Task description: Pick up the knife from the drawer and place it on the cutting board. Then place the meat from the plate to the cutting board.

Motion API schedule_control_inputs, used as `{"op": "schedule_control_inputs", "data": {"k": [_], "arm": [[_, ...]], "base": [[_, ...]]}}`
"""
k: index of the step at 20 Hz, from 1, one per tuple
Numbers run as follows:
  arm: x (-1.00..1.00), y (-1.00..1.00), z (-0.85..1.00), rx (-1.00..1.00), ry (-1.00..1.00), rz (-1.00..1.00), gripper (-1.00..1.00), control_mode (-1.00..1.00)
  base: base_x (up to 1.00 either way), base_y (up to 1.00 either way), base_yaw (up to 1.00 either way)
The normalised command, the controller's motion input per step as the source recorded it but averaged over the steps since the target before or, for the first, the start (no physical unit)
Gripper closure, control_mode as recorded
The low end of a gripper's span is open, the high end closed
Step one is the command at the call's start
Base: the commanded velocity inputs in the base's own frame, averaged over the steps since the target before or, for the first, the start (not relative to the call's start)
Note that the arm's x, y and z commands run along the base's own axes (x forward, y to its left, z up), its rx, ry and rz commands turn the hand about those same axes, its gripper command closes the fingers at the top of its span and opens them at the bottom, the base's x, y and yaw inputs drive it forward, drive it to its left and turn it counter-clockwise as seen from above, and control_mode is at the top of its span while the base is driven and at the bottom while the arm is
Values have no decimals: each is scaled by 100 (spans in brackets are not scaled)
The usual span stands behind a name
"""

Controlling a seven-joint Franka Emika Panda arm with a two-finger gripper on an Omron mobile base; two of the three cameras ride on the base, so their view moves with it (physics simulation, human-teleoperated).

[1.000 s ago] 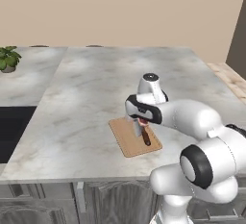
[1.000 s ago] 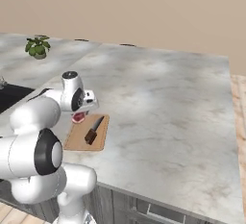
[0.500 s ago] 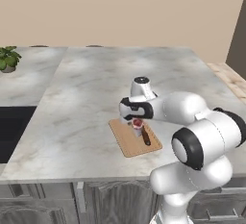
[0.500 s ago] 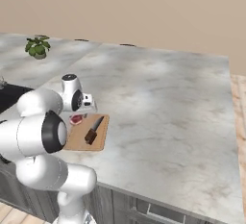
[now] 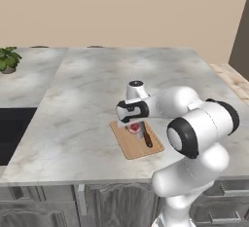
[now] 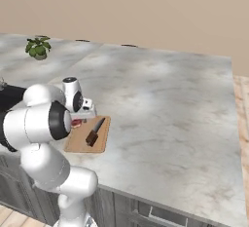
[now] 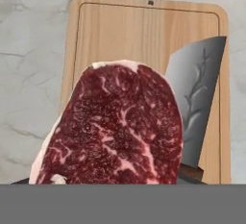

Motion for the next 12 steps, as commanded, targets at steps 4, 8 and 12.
{"op": "schedule_control_inputs", "data": {"k": [4,8,12], "arm": [[2,0,-30,0,8,-5,100,-100],[0,0,-28,0,5,-4,100,-100],[5,0,-19,0,2,-3,100,-100]], "base": [[0,0,0],[0,0,0],[0,0,0]]}}
